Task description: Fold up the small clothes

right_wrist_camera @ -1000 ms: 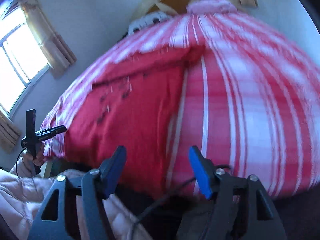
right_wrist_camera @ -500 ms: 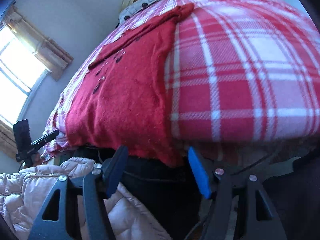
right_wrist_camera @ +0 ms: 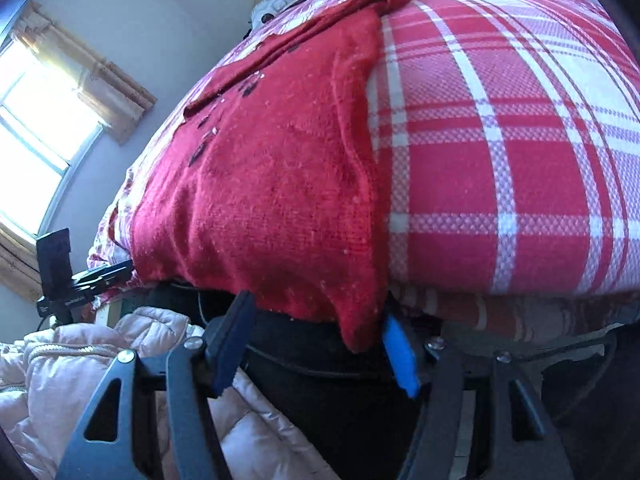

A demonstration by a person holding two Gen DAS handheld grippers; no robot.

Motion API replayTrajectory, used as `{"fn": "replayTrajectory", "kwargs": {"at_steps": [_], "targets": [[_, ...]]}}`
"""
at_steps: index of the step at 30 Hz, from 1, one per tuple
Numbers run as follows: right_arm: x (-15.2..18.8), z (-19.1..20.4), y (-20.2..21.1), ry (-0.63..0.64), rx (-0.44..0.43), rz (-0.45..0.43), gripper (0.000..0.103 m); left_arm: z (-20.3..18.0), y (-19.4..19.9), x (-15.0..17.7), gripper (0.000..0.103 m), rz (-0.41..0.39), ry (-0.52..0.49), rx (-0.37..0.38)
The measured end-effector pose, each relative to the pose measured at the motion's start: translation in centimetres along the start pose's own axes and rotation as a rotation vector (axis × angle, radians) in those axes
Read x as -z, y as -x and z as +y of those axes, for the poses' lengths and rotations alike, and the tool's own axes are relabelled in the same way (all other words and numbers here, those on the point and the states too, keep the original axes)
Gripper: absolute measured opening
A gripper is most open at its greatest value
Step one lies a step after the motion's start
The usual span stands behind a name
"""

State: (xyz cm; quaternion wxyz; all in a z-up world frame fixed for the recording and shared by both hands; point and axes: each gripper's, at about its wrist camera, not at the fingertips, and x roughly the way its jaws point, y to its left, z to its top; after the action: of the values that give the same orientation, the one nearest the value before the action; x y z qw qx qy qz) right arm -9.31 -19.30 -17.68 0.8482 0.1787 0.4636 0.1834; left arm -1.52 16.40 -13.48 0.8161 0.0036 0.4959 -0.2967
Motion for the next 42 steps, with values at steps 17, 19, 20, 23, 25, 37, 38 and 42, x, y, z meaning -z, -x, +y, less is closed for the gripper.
{"fn": "replayTrajectory", "kwargs": {"at_steps": [17,19,20,23,25,37,38,42], "targets": [[-0.9,1.6,1.4,0.041,-0.185,-0.023,0.013,-1.0,0.6,-2.1,0.009,-0.049,0.044,0.144],[-1.8,2.1,2.9,0.031,-0.258,-0.056,0.013,-1.2,1.9,-3.2,0.009,-0.079,0.069,0.181],[-2.3,2.3,3.6,0.027,-0.285,-0.073,0.013,-1.3,2.6,-3.8,0.009,-0.099,0.075,0.190],[-5.2,2.4,6.1,0.001,-0.374,-0.153,0.013,-1.7,4.2,-6.9,0.009,-0.162,0.076,0.174],[-7.4,2.5,6.6,-0.032,-0.415,-0.192,0.012,-1.4,4.6,-9.7,0.009,-0.200,0.103,0.162],[-20.6,-5.5,-0.2,-0.316,-0.160,-0.274,0.031,4.9,-2.2,-22.9,0.010,-0.179,0.251,-0.117],[-20.5,-6.2,-0.5,-0.349,-0.162,-0.271,0.052,5.4,-2.0,-23.2,0.010,-0.181,0.240,-0.124],[-19.9,-7.0,1.4,-0.342,-0.180,-0.333,0.072,6.8,0.3,-22.1,0.010,-0.227,0.175,-0.154]]}}
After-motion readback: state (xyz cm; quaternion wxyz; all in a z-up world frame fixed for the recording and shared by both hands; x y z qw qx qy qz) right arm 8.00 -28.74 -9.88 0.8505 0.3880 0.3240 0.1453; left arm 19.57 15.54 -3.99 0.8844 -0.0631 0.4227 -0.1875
